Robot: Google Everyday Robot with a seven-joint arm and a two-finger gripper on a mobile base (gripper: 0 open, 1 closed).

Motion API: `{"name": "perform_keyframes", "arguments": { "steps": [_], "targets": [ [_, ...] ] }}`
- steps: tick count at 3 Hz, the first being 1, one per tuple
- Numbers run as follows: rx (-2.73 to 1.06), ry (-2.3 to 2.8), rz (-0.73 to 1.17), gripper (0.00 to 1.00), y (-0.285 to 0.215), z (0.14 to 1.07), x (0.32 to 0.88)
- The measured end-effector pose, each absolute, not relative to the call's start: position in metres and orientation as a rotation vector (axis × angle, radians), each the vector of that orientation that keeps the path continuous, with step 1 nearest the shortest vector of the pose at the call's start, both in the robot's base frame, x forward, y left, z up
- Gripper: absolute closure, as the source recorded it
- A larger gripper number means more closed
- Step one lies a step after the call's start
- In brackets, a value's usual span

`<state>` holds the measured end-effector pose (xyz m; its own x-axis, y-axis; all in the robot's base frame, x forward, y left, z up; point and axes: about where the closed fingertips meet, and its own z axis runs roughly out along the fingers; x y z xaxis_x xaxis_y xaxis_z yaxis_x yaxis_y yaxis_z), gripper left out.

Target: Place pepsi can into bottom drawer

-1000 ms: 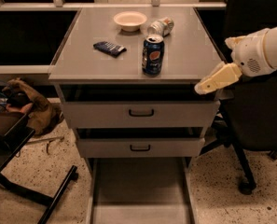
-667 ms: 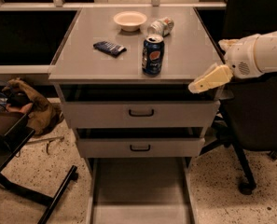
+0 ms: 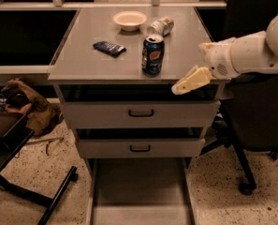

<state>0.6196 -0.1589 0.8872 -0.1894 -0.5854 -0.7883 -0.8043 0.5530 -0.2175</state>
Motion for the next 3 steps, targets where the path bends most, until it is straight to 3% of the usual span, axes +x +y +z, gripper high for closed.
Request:
{"name": "perform_keyframes", "arguments": {
  "steps": [2, 3],
  "targets": [
    [-1.164, 1.785, 0.437, 0.00, -0.091, 0.867, 0.647],
    [-1.166, 1.783, 0.438, 0.00, -0.090, 0.868, 0.648]
  ]
}}
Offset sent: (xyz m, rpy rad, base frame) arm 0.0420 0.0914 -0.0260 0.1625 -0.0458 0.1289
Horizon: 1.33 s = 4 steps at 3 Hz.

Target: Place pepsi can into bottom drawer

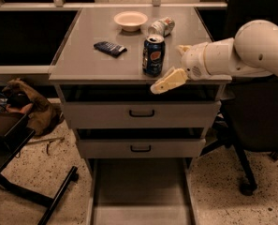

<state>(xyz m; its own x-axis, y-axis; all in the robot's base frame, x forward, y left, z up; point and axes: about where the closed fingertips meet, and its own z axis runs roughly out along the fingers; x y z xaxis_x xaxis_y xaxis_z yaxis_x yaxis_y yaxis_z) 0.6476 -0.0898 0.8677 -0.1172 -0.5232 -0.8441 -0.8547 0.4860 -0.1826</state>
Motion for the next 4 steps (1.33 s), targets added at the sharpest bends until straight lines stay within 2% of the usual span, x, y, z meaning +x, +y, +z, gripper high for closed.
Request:
{"name": "perform_keyframes", "arguments": {
  "steps": [4],
  "targets": [
    [-1.215, 1.672, 0.429, 0.00, -0.056, 0.886, 0.699]
  ]
}}
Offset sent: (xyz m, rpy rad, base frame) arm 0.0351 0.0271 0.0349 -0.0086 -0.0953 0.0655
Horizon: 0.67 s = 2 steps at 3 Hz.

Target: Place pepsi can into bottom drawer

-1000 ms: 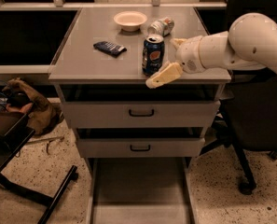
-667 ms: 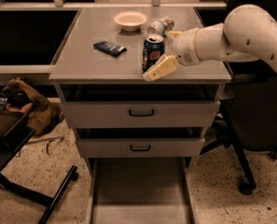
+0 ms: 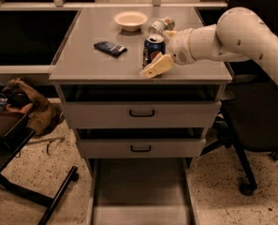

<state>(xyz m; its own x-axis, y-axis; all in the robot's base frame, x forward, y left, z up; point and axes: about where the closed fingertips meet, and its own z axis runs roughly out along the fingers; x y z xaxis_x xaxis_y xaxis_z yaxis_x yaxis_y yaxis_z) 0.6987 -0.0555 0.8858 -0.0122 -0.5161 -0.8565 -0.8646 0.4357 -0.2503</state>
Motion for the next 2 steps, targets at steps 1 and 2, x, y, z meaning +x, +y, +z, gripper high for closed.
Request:
{"name": "perform_keyframes", "arguments": {
  "steps": [1, 2],
  "targets": [
    [-1.199, 1.657, 0.431, 0.00, -0.0490, 0.8801, 0.7105],
    [-1.198, 1.657, 0.431, 0.19, -0.0489, 0.8799, 0.7107]
  ]
}}
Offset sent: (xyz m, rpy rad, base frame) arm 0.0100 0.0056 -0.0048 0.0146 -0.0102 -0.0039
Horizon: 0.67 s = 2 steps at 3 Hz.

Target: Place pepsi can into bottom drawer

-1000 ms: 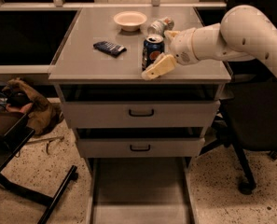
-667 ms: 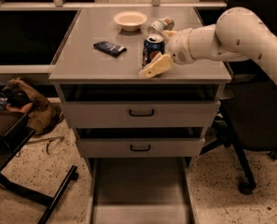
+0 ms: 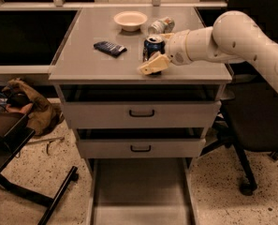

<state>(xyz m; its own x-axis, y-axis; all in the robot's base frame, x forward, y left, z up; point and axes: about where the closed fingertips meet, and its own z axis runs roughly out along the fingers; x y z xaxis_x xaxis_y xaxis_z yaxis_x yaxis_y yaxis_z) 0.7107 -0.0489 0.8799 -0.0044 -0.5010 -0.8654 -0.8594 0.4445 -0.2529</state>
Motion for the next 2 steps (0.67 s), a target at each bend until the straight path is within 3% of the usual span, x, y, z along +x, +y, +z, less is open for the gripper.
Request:
{"name": "perform_keyframes", "arguments": {
  "steps": [2],
  "targets": [
    [-1.198, 1.657, 0.431, 0.65, -0.0488, 0.8799, 0.7107]
  ]
}}
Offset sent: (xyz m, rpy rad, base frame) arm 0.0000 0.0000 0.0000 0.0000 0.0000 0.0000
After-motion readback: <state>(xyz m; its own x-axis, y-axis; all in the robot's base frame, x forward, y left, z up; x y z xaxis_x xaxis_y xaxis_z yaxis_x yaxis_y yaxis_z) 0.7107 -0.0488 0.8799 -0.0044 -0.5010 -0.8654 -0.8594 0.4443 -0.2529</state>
